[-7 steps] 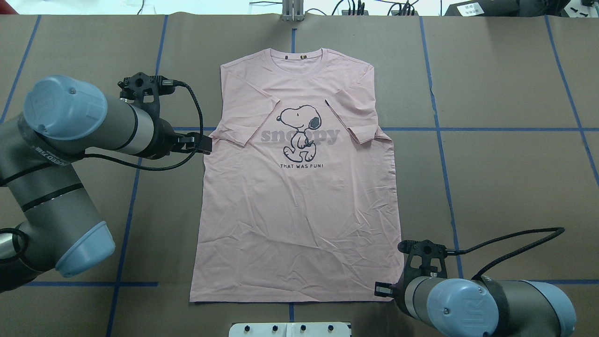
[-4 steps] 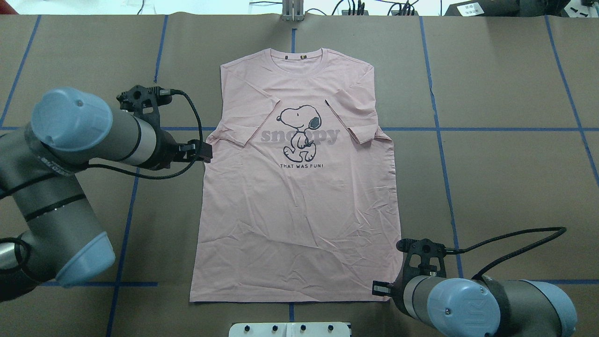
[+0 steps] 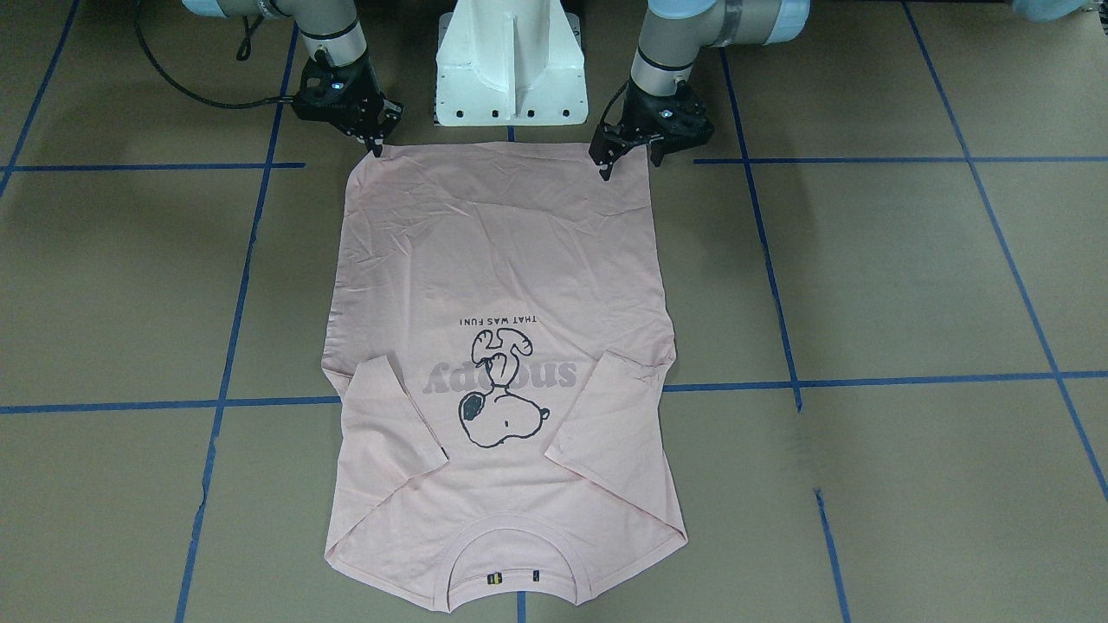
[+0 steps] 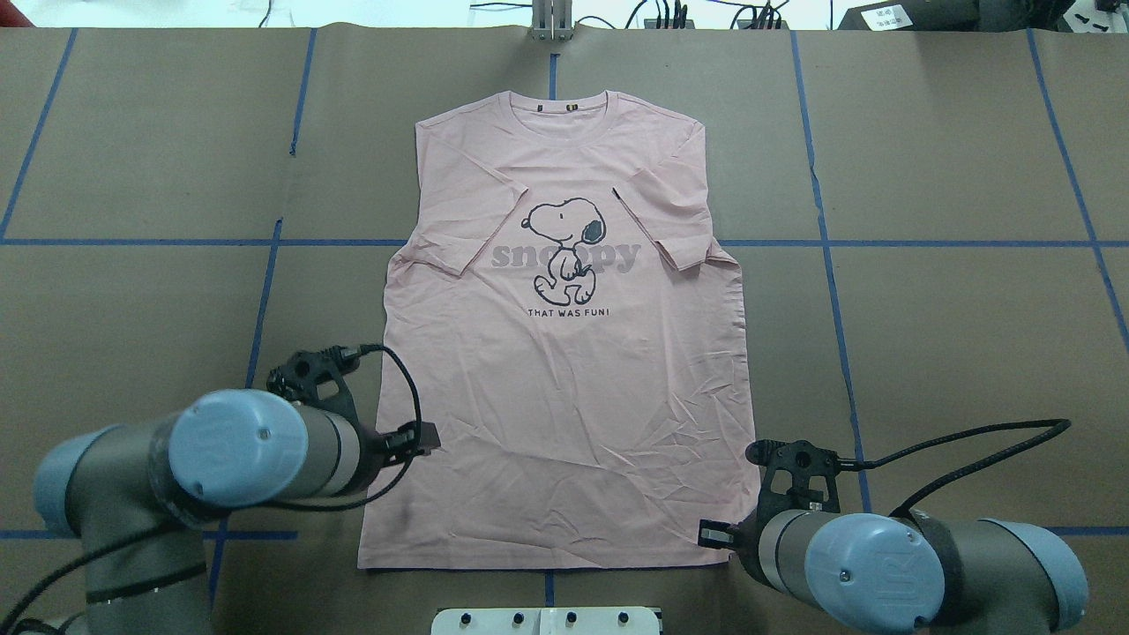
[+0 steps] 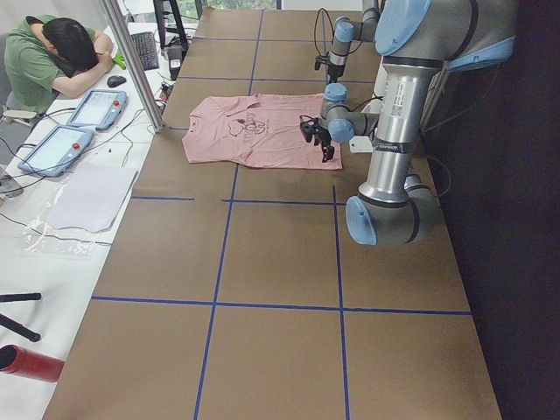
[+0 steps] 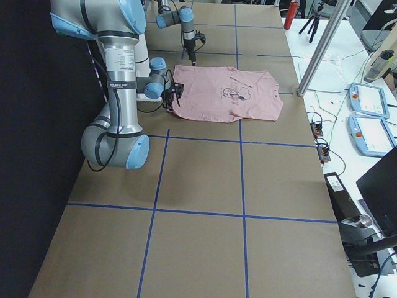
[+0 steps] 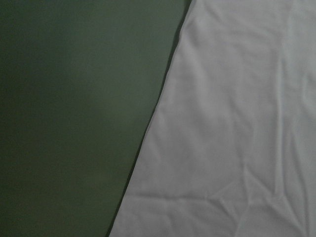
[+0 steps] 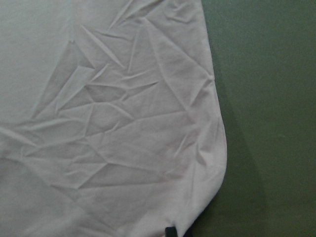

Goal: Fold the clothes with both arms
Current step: 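Grasp the hem corners with both grippers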

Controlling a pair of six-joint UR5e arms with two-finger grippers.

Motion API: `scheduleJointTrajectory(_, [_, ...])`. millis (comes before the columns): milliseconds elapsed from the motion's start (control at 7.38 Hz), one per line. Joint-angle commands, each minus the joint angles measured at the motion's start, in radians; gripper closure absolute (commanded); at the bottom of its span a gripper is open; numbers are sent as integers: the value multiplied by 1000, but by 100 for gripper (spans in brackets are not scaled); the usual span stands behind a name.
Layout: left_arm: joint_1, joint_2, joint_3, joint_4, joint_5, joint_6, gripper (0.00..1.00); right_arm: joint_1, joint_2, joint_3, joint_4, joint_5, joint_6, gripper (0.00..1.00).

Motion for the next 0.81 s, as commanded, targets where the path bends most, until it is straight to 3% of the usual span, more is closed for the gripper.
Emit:
scheduleJointTrajectory(0, [99,8,-27,67,34,-98,0,9,11,1,0,2,0,100])
scheduleJointTrajectory(678, [102,54,-14,64,37,-92,2,11,9,1,0,2,0,100])
